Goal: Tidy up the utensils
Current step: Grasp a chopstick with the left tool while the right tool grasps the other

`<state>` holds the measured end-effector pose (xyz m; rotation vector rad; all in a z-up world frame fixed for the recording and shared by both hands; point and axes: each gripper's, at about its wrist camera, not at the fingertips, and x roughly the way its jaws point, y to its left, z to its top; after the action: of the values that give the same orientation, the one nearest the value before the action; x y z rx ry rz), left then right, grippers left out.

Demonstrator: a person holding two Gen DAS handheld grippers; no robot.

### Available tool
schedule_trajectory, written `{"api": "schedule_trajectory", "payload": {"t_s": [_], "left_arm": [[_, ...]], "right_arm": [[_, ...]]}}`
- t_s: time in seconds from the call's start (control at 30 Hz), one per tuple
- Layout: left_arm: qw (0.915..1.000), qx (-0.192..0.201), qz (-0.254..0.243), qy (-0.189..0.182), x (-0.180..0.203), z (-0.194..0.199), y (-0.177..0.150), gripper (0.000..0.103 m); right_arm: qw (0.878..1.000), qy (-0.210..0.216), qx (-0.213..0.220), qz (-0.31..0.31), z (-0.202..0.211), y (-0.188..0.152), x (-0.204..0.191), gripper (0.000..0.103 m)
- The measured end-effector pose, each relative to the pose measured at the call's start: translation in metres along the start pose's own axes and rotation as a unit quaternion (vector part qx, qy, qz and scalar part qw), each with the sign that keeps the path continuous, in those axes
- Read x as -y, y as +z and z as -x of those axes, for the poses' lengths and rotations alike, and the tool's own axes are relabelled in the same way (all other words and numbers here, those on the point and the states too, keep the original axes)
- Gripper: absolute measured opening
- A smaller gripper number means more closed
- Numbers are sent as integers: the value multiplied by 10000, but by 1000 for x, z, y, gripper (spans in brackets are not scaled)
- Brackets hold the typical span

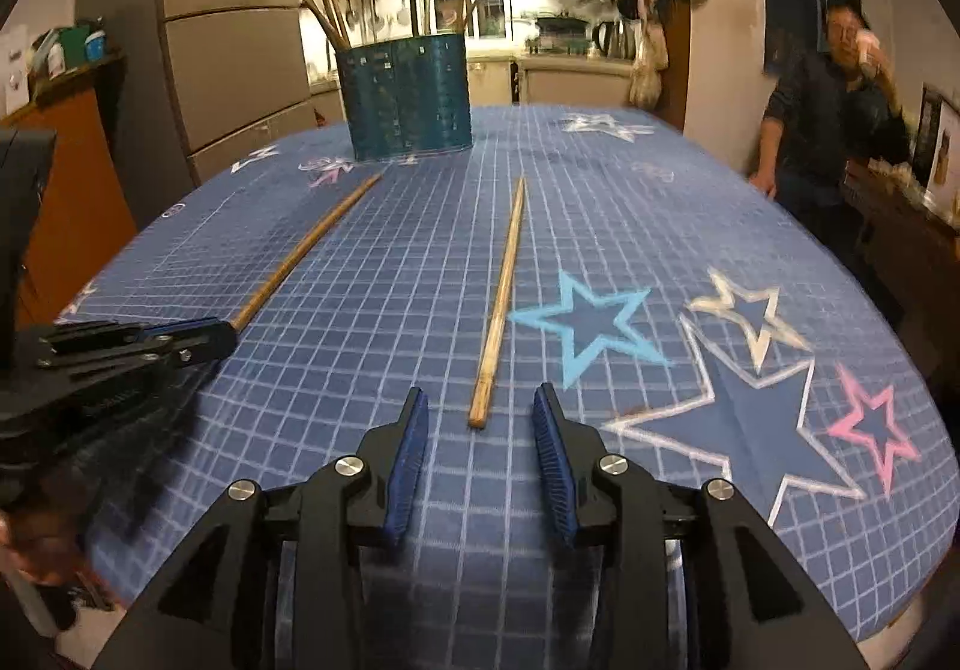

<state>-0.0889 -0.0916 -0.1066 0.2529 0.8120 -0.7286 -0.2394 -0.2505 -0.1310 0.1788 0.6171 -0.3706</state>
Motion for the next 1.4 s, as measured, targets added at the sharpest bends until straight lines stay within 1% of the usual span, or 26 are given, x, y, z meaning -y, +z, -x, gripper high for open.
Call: {"api": "schedule_trajectory", "payload": {"t_s": [0.03,0.17,0.23,0.27,0.43,0.5,0.77,0.93,1.03,1.4], "left_arm": [[10000,-2,8,-7,0,0,0,5],[10000,10,-18,35,0,0,0,5],[10000,10,-21,53,0,0,0,5],[10000,9,-23,61,1,0,0,5],[9999,-42,-16,154,2,1,0,5],[9998,-77,-9,180,2,1,1,5],[9994,-129,65,322,-2,5,0,5],[9991,-13,17,422,-1,14,0,5],[9983,100,-38,577,-1,20,1,5],[9961,269,-91,834,-4,31,2,5]], "right_arm": [[10000,-62,35,14,-1,-1,0,31],[9994,-161,257,-188,0,-8,5,20],[9988,-225,356,-245,1,-10,10,9],[9986,-243,392,-263,1,-10,11,8],[9982,-146,413,-405,3,-10,18,7],[9978,-131,490,-438,10,-8,21,7],[9935,-421,1015,-304,46,11,35,7],[9906,-559,1249,-36,62,21,31,7],[9897,-525,1328,-12,69,24,30,7],[9862,-472,1578,139,91,38,24,7]]}}
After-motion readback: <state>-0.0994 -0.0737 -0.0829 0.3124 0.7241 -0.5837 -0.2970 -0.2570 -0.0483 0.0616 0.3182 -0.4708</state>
